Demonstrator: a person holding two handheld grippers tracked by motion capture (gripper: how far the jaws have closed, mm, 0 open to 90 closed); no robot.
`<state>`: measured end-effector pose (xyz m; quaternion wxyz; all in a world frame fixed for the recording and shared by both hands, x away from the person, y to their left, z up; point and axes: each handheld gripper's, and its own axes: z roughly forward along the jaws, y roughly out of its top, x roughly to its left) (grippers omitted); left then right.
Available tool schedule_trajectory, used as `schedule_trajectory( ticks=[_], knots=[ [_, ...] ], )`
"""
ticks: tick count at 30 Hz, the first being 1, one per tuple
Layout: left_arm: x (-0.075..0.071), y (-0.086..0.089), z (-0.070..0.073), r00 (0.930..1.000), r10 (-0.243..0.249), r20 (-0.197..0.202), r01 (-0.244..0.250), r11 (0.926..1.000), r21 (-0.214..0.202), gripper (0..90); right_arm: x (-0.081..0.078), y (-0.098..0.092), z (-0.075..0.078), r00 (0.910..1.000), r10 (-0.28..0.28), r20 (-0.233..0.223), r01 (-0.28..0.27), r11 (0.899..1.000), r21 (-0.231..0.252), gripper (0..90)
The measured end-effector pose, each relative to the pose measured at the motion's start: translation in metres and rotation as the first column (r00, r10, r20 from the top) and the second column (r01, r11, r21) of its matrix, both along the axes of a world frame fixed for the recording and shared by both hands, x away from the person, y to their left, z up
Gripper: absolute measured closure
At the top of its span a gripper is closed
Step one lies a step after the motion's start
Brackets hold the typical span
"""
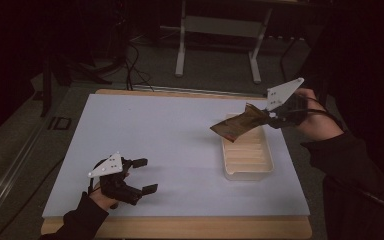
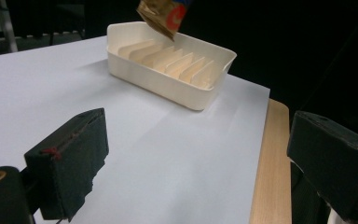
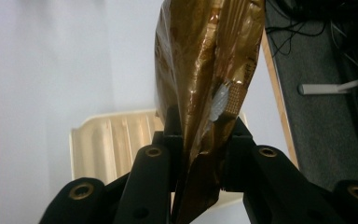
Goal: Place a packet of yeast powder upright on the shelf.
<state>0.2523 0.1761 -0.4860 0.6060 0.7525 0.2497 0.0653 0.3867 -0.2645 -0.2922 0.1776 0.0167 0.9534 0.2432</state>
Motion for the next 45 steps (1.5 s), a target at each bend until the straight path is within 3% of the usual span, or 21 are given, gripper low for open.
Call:
schedule_trajectory(
  ticks=[9, 14, 22, 27, 32, 39, 41, 45],
  knots=[
    [0.002, 0.003, -0.003, 0.9998, 0.017, -0.008, -0.017, 0.9999, 0.001, 5.9, 0.005, -0.02, -0.018, 0.9988, -0.034, -0.036, 0.033, 0.999, -0.02, 76.7],
    [0.004, 0.004, -0.004, 0.9996, 0.026, -0.013, -0.026, 0.9997, -0.004, 6.0, 0.009, -0.029, -0.03, 0.9968, -0.071, -0.037, 0.067, 0.993, -0.097, 76.7],
    [0.005, 0.006, -0.006, 0.9993, 0.033, -0.02, -0.033, 0.9995, -0.004, 5.9, 0.012, -0.039, -0.045, 0.995, -0.079, -0.06, 0.069, 0.985, -0.16, 76.6],
    [0.005, 0.006, -0.006, 0.9992, 0.032, -0.021, -0.033, 0.9994, -0.007, 6.0, 0.015, -0.039, -0.053, 0.9914, -0.095, -0.09, 0.079, 0.984, -0.161, 76.5],
    [0.006, 0.006, -0.008, 0.9992, 0.033, -0.02, -0.033, 0.9994, -0.004, 5.9, 0.02, -0.031, -0.065, 0.9874, -0.101, -0.121, 0.076, 0.977, -0.199, 76.0],
    [0.006, 0.006, -0.008, 0.9993, 0.032, -0.02, -0.032, 0.9995, -0.009, 5.9, 0.027, -0.02, -0.076, 0.9868, -0.097, -0.129, 0.072, 0.98, -0.186, 75.1],
    [0.006, 0.007, -0.009, 0.9992, 0.033, -0.02, -0.033, 0.9994, -0.008, 5.9, 0.03, -0.011, -0.08, 0.9851, -0.09, -0.146, 0.068, 0.986, -0.151, 73.7],
    [0.005, 0.007, -0.01, 0.9993, 0.032, -0.02, -0.032, 0.9994, -0.008, 6.0, 0.034, 0.0, -0.087, 0.9844, -0.073, -0.16, 0.053, 0.991, -0.125, 74.1]
  ],
)
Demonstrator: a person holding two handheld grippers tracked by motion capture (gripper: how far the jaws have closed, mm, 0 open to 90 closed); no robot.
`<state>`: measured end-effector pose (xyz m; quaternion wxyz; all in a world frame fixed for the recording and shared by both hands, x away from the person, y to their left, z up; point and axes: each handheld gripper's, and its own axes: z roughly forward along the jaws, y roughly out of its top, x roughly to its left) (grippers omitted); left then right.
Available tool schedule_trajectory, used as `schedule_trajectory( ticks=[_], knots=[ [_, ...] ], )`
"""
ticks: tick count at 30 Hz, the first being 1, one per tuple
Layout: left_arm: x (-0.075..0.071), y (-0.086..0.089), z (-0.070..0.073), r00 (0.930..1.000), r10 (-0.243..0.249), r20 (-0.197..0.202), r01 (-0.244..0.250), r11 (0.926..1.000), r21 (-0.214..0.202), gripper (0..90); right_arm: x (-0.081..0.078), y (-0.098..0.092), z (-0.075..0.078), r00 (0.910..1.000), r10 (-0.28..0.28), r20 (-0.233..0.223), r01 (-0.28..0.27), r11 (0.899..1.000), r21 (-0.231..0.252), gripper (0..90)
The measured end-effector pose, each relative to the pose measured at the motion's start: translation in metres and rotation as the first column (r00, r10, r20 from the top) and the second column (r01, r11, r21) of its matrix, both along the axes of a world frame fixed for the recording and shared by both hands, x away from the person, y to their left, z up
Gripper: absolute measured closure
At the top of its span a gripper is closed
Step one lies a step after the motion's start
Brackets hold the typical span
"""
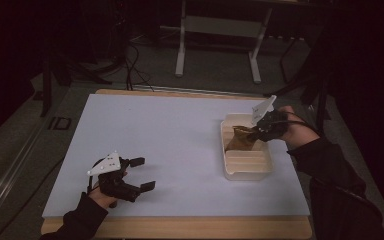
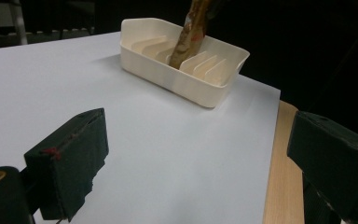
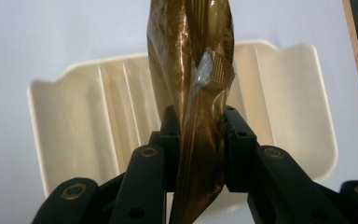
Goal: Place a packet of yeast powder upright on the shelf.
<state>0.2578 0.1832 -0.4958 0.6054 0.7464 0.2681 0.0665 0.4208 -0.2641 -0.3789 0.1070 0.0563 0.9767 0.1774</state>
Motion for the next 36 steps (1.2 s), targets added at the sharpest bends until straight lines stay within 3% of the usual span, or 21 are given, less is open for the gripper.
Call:
schedule_trajectory(
  ticks=[10, 16, 19, 26, 33, 36],
  knots=[
    [-0.001, 0.0, -0.002, 1.0, 0.003, 0.004, -0.003, 0.9999, 0.01, 6.0, 0.005, 0.012, -0.013, 0.9997, -0.002, -0.025, 0.003, 0.998, 0.069, 74.0],
    [0.0, 0.003, -0.002, 0.9999, 0.01, 0.007, -0.01, 0.9999, 0.004, 6.0, 0.005, 0.011, -0.011, 0.999, -0.025, -0.036, 0.027, 0.998, 0.055, 71.8],
    [0.0, 0.003, -0.001, 0.9999, 0.01, 0.008, -0.01, 1.0, 0.002, 6.0, 0.005, 0.008, -0.008, 0.9957, -0.078, -0.051, 0.081, 0.995, 0.056, 68.5],
    [0.0, 0.002, -0.001, 0.9999, 0.012, 0.008, -0.012, 0.9999, 0.006, 6.0, 0.001, 0.004, 0.001, 0.9938, -0.109, -0.022, 0.111, 0.99, 0.086, 56.7],
    [-0.001, 0.003, -0.001, 0.9998, 0.015, 0.012, -0.015, 0.9999, 0.004, 6.0, -0.008, 0.004, 0.02, 0.991, -0.133, -0.014, 0.134, 0.974, 0.183, 49.1],
    [-0.001, 0.003, 0.0, 0.9998, 0.014, 0.011, -0.014, 0.9999, 0.003, 6.0, -0.013, 0.007, 0.027, 0.9895, -0.143, -0.019, 0.144, 0.969, 0.2, 44.9]
  ],
)
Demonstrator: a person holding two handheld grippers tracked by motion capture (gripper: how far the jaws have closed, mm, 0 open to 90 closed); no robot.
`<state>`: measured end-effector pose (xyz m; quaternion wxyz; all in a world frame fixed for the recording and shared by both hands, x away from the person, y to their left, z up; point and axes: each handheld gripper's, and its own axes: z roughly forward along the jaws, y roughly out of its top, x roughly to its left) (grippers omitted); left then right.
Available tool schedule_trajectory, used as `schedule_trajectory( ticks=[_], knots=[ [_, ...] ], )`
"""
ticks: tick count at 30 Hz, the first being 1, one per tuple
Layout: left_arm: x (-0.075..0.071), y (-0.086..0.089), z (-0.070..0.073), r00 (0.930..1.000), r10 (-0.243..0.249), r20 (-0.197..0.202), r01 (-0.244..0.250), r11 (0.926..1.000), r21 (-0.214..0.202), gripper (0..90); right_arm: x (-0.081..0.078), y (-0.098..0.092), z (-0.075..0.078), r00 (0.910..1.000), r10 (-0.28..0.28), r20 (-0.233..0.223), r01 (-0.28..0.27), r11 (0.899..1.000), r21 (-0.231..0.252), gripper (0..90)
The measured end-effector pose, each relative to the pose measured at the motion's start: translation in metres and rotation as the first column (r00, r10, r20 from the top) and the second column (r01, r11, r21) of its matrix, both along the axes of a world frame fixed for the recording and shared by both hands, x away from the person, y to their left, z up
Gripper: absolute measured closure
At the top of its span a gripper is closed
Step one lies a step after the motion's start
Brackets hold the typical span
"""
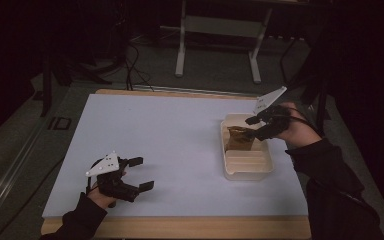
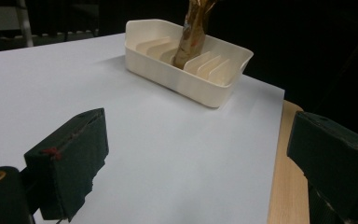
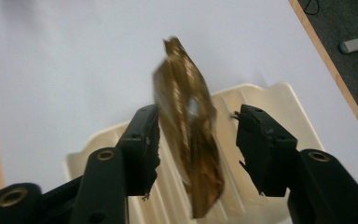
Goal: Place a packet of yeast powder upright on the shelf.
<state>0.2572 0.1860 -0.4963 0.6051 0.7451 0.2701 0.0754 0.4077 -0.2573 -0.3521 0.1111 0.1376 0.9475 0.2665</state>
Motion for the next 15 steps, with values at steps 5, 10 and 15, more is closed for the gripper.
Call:
schedule_trajectory(
  ticks=[5, 10, 15],
  knots=[
    [0.0, -0.001, 0.0, 1.0, -0.005, 0.003, 0.005, 1.0, 0.007, 6.0, -0.005, 0.007, 0.008, 0.999, -0.044, 0.007, 0.044, 0.998, 0.035, 42.7],
    [-0.001, -0.001, 0.0, 1.0, -0.006, 0.005, 0.006, 0.9999, 0.01, 6.0, -0.008, 0.012, 0.013, 0.9949, -0.1, -0.011, 0.101, 0.992, 0.071, 36.7],
    [-0.001, 0.0, 0.0, 1.0, -0.003, 0.009, 0.003, 1.0, 0.008, 6.0, -0.013, 0.018, 0.011, 0.9882, -0.152, -0.02, 0.153, 0.982, 0.108, 26.4]
  ],
)
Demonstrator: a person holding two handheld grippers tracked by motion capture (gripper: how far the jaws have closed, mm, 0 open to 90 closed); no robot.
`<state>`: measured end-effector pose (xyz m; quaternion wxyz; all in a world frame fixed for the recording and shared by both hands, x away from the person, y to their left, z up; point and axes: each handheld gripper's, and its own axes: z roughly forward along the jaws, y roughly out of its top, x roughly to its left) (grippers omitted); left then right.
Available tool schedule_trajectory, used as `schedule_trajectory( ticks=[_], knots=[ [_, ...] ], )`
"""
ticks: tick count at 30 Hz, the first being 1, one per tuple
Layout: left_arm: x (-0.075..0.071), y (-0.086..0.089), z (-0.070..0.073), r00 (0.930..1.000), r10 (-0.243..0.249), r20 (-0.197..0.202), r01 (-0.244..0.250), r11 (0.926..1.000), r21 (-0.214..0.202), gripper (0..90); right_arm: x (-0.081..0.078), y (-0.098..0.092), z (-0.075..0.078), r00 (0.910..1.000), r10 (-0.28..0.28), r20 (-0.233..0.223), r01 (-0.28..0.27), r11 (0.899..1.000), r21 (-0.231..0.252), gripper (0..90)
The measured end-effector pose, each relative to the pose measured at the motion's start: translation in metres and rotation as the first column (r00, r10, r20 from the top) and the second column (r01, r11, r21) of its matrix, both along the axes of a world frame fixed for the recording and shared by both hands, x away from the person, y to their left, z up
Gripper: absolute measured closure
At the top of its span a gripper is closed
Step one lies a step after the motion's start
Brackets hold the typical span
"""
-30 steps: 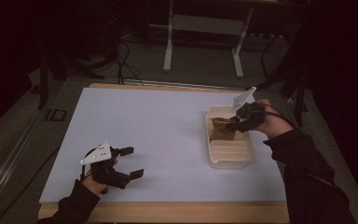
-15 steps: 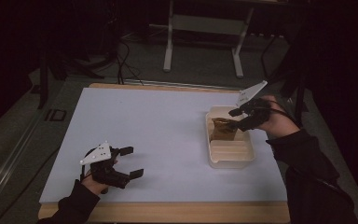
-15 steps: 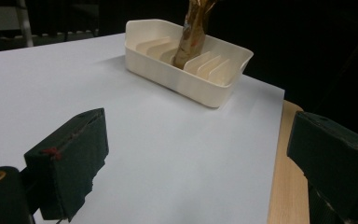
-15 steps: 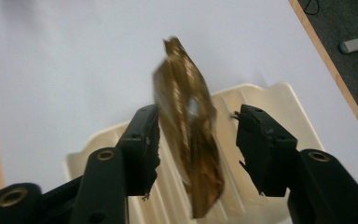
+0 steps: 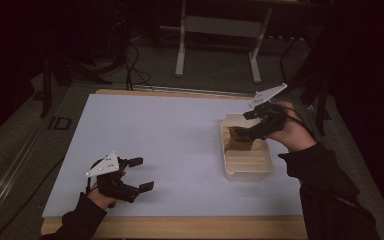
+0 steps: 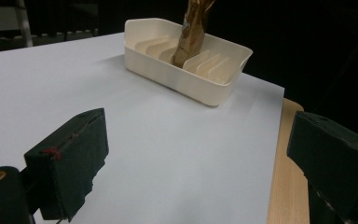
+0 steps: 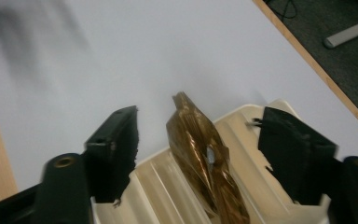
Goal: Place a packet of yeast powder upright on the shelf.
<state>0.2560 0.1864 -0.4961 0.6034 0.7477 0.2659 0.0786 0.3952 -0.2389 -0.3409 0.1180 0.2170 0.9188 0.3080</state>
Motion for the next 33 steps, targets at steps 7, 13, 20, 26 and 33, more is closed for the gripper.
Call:
schedule_trajectory(
  ticks=[7, 13, 20, 26, 33],
  knots=[
    [-0.001, 0.0, 0.0, 1.0, -0.006, 0.004, 0.006, 0.9999, 0.011, 6.0, -0.01, 0.005, -0.005, 0.9995, -0.028, 0.013, 0.027, 0.996, 0.087, 11.8],
    [-0.001, 0.0, 0.0, 1.0, -0.005, 0.008, 0.005, 1.0, 0.007, 6.0, -0.023, 0.012, -0.015, 0.9993, -0.033, 0.02, 0.03, 0.99, 0.138, 10.5],
    [-0.002, 0.001, 0.001, 0.9999, -0.005, 0.01, 0.005, 1.0, 0.003, 6.0, -0.043, 0.022, -0.021, 0.9985, -0.019, 0.051, 0.008, 0.978, 0.208, 10.6],
    [-0.002, 0.001, 0.001, 0.9999, -0.006, 0.008, 0.006, 1.0, 0.0, 6.0, -0.062, 0.031, -0.033, 0.9985, 0.018, 0.052, -0.029, 0.973, 0.23, 10.7],
    [-0.002, 0.002, 0.001, 0.9999, -0.005, 0.011, 0.005, 1.0, -0.001, 6.0, -0.079, 0.033, -0.048, 0.9982, 0.02, 0.056, -0.033, 0.969, 0.245, 13.0]
  ],
)
